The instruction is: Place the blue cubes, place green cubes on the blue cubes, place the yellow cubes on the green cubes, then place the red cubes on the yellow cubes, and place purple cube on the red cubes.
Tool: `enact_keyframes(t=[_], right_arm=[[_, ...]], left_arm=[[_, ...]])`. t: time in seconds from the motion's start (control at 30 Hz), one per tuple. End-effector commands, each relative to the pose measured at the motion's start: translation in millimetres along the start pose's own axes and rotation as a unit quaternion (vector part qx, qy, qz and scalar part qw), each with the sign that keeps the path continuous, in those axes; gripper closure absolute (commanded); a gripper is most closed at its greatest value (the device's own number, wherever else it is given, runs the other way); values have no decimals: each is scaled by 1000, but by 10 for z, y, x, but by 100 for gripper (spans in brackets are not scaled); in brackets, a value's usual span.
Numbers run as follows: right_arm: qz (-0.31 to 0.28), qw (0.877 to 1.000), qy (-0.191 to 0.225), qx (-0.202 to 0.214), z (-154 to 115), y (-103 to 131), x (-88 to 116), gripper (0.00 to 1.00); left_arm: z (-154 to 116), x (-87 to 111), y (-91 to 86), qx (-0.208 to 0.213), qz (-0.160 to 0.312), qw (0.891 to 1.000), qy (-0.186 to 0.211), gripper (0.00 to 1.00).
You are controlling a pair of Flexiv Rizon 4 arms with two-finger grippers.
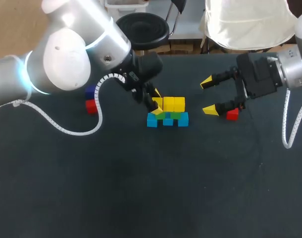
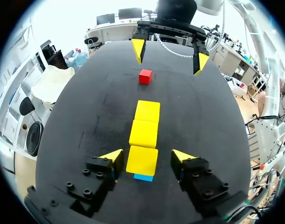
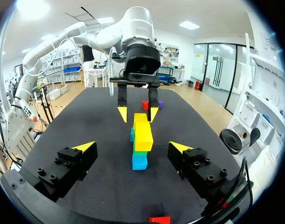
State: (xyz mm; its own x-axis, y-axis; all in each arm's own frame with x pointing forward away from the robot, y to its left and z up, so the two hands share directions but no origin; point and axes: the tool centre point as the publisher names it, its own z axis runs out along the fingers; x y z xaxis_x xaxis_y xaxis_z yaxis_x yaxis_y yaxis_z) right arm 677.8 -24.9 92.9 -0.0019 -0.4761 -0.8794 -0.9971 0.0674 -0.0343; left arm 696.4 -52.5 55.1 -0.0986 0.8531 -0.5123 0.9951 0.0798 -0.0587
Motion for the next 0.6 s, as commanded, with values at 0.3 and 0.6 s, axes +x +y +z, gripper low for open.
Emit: enact_keyframes(t=[0.3, 0.6], right_arm=[[0, 1000, -1, 0, -1, 0, 1, 0], [0, 1000, -1, 0, -1, 0, 1, 0]], left_arm=[[-145, -54, -2, -17, 4, 1000, -13, 0], [-380, -95, 24, -45, 0, 999, -13, 0]])
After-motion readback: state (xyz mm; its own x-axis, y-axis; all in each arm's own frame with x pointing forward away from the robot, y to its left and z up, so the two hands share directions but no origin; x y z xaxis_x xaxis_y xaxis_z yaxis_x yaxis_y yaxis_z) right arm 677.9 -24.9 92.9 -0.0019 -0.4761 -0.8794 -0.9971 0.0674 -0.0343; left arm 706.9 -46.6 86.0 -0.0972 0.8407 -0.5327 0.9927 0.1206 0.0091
